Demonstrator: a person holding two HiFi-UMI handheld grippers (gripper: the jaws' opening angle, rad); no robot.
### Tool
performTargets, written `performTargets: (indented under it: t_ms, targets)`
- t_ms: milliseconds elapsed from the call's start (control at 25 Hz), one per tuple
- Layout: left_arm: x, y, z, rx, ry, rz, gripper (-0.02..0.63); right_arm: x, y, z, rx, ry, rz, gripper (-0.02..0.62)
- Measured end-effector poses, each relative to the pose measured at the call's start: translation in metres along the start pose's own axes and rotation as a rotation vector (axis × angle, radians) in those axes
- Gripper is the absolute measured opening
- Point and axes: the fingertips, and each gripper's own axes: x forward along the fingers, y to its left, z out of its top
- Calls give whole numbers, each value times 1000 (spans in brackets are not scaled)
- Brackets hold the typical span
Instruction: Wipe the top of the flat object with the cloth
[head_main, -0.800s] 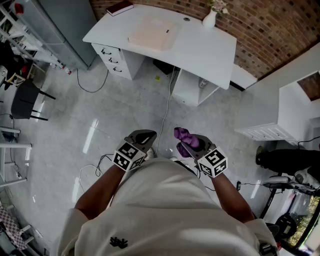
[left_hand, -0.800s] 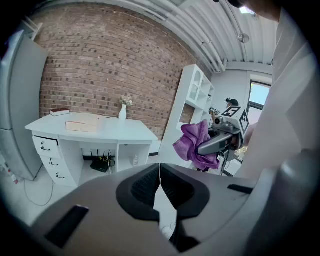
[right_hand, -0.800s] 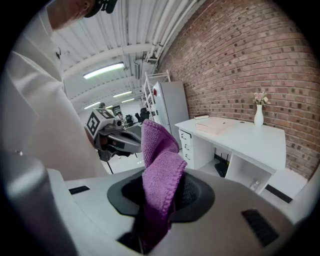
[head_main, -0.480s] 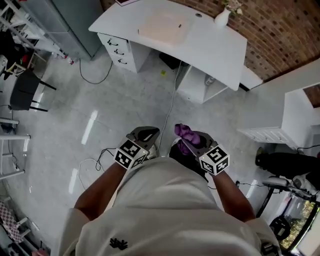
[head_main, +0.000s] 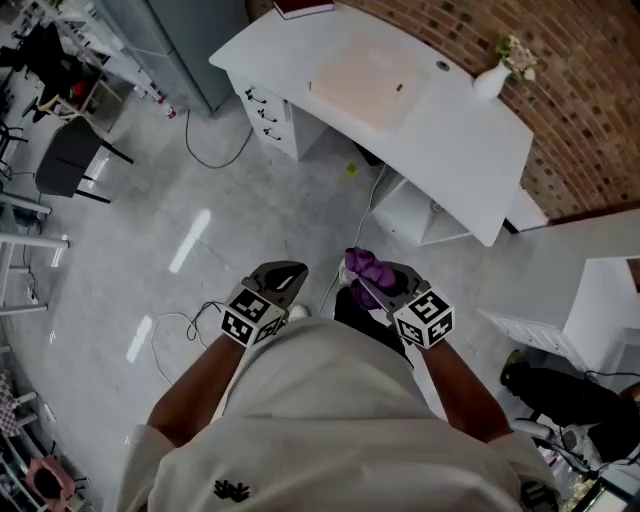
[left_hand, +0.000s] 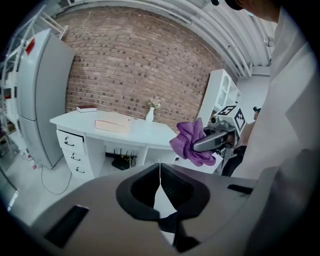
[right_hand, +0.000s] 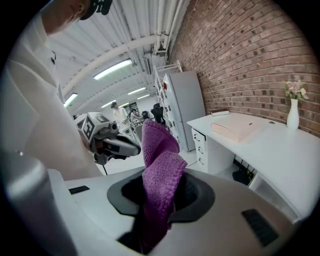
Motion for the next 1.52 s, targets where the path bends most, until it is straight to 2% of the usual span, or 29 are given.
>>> performTargets:
  t_ms: [200, 360, 600, 760, 1000, 1240, 1400, 1520]
  targets:
    - [51, 46, 66, 3, 9, 89, 25, 14, -86, 57, -29, -25, 74, 127]
    - [99, 75, 116, 1, -8, 138, 25, 12, -151, 77, -21, -21, 102, 127]
    - [136, 124, 153, -19, -11, 179, 25, 33, -219, 107, 22, -29, 100, 127]
    - [153, 179, 174, -16, -13, 189, 25, 64, -253, 133, 33, -29, 88, 127]
    - [176, 274, 214, 35, -37, 130, 25, 123, -294, 187, 48, -29, 8, 127]
    - [200, 370, 249, 109, -13, 33, 25, 195, -332, 253, 49, -26, -79, 127]
    - [218, 417, 263, 171, 10, -31, 25, 239, -358, 290, 50, -30, -129, 127]
    - [235, 444, 264, 179, 35, -45, 25, 263, -378, 314, 59, -41, -144, 127]
